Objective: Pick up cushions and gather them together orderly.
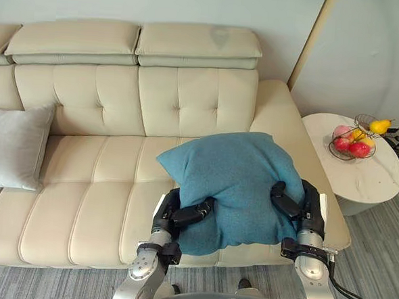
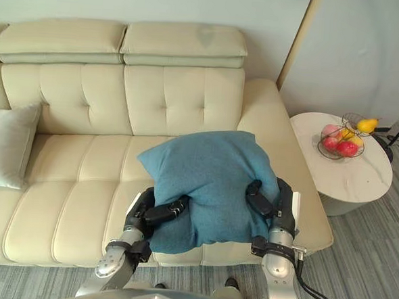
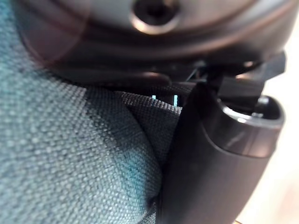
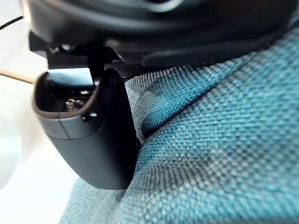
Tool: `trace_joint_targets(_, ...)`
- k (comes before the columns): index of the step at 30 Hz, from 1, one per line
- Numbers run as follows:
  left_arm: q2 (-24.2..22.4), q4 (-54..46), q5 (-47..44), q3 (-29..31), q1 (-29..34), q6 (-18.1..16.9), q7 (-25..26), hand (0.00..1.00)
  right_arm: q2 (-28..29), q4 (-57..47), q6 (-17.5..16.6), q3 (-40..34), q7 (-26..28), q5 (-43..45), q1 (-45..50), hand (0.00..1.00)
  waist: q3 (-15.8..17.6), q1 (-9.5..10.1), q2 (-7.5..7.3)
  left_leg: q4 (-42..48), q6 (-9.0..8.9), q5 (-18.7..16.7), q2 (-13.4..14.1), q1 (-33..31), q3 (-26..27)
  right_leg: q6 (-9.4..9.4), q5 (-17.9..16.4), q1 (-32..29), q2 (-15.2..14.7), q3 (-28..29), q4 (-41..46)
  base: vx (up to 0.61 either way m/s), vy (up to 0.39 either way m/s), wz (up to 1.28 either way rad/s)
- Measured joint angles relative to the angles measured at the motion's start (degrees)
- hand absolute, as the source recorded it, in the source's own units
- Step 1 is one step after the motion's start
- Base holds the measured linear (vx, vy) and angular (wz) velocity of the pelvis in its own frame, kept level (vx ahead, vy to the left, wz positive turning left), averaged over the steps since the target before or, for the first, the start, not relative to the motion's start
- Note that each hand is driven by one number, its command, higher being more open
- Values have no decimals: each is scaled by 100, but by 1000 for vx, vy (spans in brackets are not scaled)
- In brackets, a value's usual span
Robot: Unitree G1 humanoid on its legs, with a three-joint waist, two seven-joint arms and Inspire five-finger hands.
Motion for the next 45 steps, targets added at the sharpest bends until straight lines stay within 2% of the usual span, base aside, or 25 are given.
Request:
trace_joint_targets(3,108,2,137,138,-421,1,152,0,-35,225,12,97,-105,1,-544,0,256,-17,-19,-4,-23,134,70,-448,40,-207,165,-491,76,7,4,-138,-7,-12)
trace_joint_targets(4,155,2,198,187,-755,2,273,0,-34,238,30,150,-226,1,-854,0,535,-16,-14,10,-60,217,111,-642,48,-304,222,-720,125,8,69,-143,-20,-11)
trace_joint_targets(5,162,2,226,216,-1059,2,421,0,-48,238,67,210,-398,1,-1135,0,564,8,2,118,-32,328,151,-1047,56,-255,289,-1155,165,15,236,-140,-24,-10)
trace_joint_targets(8,161,27,328,256,-1712,15,696,0,-52,241,241,250,-712,-2,-1748,0,657,54,33,359,-45,356,241,-1628,98,-132,386,-1744,229,19,407,-72,-24,-10)
trace_joint_targets(9,161,97,383,348,-2350,35,888,0,-52,241,340,250,-983,-3,-2249,0,710,69,75,501,-48,358,300,-1967,93,-71,427,-2064,275,16,504,-64,-43,-6)
trace_joint_targets(11,289,542,401,347,-3583,36,1197,0,-101,249,427,223,-1375,-3,-3041,0,915,101,145,516,-57,433,317,-2148,60,-37,459,-2272,280,-27,593,-50,-35,5)
trace_joint_targets(13,608,1180,402,349,-5113,31,1395,0,-186,452,426,46,-1696,-4,-4165,0,1098,90,179,492,-64,575,311,-2473,22,-19,564,-2598,282,-44,601,-76,-26,11)
trace_joint_targets(15,847,1622,415,359,-6198,19,1499,0,-333,824,421,-54,-1878,-4,-5134,0,1343,65,193,432,-58,702,294,-2650,12,-25,681,-2777,279,-44,553,-73,-14,5)
trace_joint_targets(16,999,2021,508,442,-7085,7,1554,100,-466,1292,402,-165,-1996,-3,-6027,100,1542,44,218,353,-45,823,280,-2822,3,-22,821,-2923,275,-43,433,-66,0,3)
trace_joint_targets(17,1099,2322,614,473,-7651,-1,1600,100,-569,1714,398,-206,-2082,0,-6645,100,1649,33,237,274,-41,918,273,-2949,1,-8,969,-3011,269,-45,265,-40,7,2)
trace_joint_targets(20,1129,3020,778,780,-8646,-3,1650,100,-703,2618,394,-271,-2126,7,-7853,100,1870,-18,317,179,-52,1032,268,-3229,-48,22,1169,-3186,256,-102,10,13,10,4)
trace_joint_targets(25,964,4231,829,1208,-9456,-1,1799,100,-731,3720,407,-421,-2055,183,-8680,100,1914,-56,330,151,-69,1053,265,-3555,-154,18,1176,-3448,249,-250,-22,74,28,11)
trace_joint_targets(28,752,4815,619,1779,-9843,10,1829,100,-722,4094,419,-418,-1655,938,-8874,100,1976,-22,332,155,-70,1053,273,-3710,-201,18,1176,-3557,226,-401,-29,118,45,9)
trace_joint_targets(30,630,4945,584,1880,-9853,46,1752,100,-722,4308,436,-417,-1500,1346,-8875,100,1976,51,332,177,-70,1053,291,-3796,-228,18,1176,-3612,216,-529,-20,105,29,8)
trace_joint_targets(35,331,5334,582,2248,-9858,228,1660,100,-726,4626,454,-401,-1136,2059,-8875,100,1983,81,330,354,-75,1049,322,-4010,-325,18,1175,-3643,208,-778,-15,85,16,11)
trace_joint_targets(41,172,5399,584,2474,-9849,270,1607,100,-803,4666,445,-412,-982,2392,-8869,100,2089,105,325,370,-76,1048,354,-4012,-408,9,1162,-3644,252,-888,106,48,-5,4)
trace_joint_targets(45,63,5341,481,2482,-9676,252,1473,100,-809,4477,435,-443,-945,2561,-8691,100,2168,114,323,352,-149,1102,396,-3972,-470,-86,1073,-3645,297,-975,250,46,-34,5)
